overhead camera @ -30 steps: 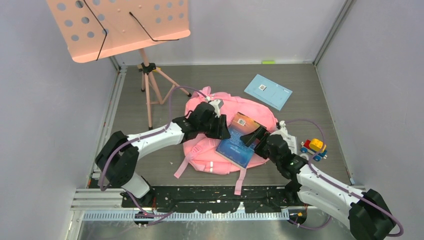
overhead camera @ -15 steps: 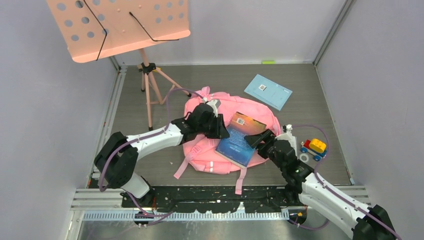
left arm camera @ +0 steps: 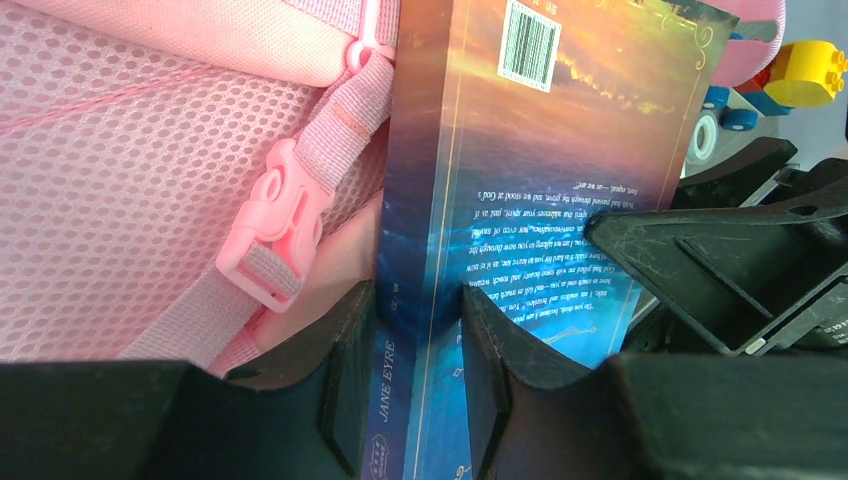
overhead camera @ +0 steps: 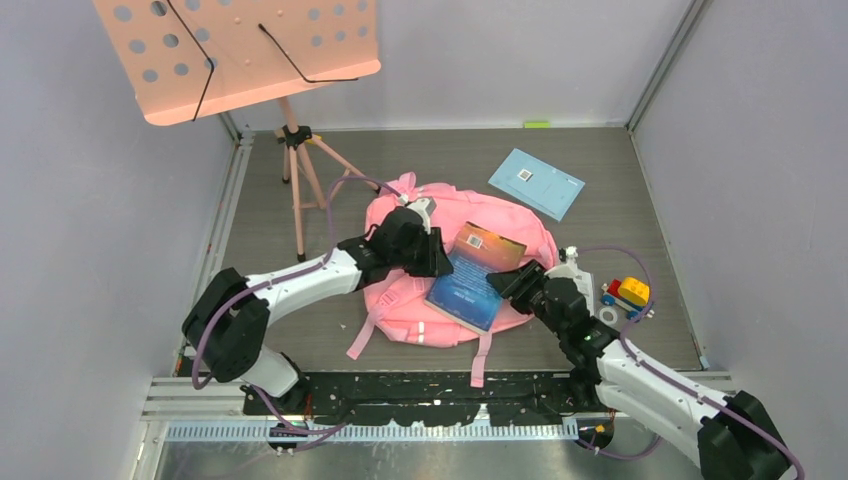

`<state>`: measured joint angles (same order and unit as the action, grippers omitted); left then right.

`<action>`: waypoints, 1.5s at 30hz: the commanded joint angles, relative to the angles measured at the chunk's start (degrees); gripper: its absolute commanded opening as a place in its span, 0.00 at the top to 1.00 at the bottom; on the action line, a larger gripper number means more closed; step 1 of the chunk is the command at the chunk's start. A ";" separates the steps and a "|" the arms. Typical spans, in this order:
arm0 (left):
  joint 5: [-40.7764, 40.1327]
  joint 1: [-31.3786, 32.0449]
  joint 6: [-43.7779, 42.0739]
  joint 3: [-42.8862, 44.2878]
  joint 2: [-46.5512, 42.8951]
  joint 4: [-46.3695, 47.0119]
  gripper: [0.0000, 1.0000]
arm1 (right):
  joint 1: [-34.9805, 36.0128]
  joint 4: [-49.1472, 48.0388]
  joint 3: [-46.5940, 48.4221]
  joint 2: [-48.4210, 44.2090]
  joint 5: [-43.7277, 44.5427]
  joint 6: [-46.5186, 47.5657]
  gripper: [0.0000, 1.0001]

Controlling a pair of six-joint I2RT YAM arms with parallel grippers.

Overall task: Pack the student bag
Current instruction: Pick up the book from the student bag, then place the book in the student bag.

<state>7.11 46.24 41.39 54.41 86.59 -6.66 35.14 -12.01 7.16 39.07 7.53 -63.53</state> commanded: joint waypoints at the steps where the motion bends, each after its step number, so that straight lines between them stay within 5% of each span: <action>1: 0.21 0.61 -0.93 -0.99 -1.57 -0.29 0.77 | 1.26 -16.50 4.28 4.47 -11.40 2.23 0.46; 4: -0.10 0.61 -1.33 -0.77 -1.69 -0.94 0.77 | 1.25 -19.43 4.46 6.26 -11.97 2.33 0.54; 11: -2.90 0.61 -4.04 0.64 -3.88 -4.75 0.71 | 1.25 -14.18 8.55 1.75 -9.85 4.41 0.98; 17: -5.69 0.69 -10.46 5.79 -8.07 -10.78 0.28 | 1.25 10.49 22.29 -1.29 3.01 17.89 0.99; 20: -8.72 0.69 -13.42 7.85 -9.79 -12.07 0.17 | 1.13 22.95 34.06 3.64 12.91 28.59 1.00; 30: -11.60 4.52 -10.47 11.05 -5.77 -6.31 0.13 | -8.73 35.42 61.71 20.98 19.42 41.09 1.00; 37: -13.03 10.63 -8.08 19.10 5.98 -0.76 0.13 | -15.06 44.99 75.78 30.10 29.30 47.51 1.00; 45: -10.41 13.46 -3.80 32.21 21.75 3.74 0.14 | -16.70 48.16 78.19 30.53 42.99 51.77 1.00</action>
<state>-3.95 58.59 35.33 79.83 103.39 -8.45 19.25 40.34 80.82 72.79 40.12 -14.85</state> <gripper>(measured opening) 0.863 0.348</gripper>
